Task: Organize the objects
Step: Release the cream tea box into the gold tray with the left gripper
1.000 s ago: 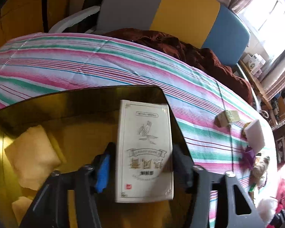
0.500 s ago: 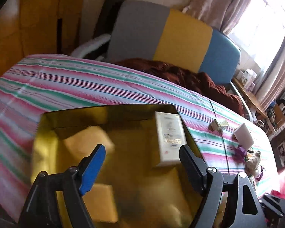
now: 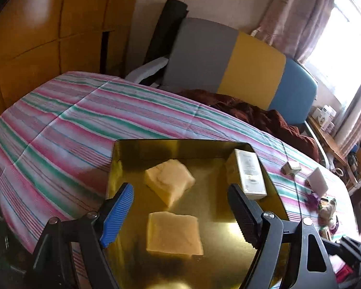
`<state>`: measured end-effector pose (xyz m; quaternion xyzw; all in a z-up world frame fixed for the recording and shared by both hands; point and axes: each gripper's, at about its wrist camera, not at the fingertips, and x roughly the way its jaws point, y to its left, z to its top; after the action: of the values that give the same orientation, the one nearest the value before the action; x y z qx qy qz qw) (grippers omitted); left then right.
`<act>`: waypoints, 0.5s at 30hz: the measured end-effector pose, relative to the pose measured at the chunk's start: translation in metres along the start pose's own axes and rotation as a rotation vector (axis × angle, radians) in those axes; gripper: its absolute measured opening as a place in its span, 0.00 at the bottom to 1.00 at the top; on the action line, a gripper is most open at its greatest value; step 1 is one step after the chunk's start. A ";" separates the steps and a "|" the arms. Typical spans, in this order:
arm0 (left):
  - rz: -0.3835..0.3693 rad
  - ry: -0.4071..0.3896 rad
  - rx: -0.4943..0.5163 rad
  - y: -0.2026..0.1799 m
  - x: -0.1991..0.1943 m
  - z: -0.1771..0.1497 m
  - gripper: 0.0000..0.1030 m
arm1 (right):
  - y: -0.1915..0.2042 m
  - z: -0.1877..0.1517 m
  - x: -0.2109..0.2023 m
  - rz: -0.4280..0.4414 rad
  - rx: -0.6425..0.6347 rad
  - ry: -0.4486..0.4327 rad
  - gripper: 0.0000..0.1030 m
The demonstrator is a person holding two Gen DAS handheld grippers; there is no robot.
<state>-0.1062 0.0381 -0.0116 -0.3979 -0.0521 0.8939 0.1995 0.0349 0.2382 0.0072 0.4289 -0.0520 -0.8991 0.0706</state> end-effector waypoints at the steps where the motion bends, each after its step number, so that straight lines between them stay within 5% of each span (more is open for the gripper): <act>1: -0.012 0.002 0.013 -0.006 -0.001 0.000 0.78 | -0.006 0.000 -0.004 -0.014 0.014 -0.005 0.58; 15: -0.217 0.044 0.296 -0.129 -0.008 -0.019 0.79 | -0.129 -0.016 -0.076 -0.236 0.266 -0.132 0.58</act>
<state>-0.0469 0.1521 0.0135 -0.3757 0.0416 0.8562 0.3521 0.0839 0.3780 0.0356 0.3777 -0.1242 -0.9125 -0.0962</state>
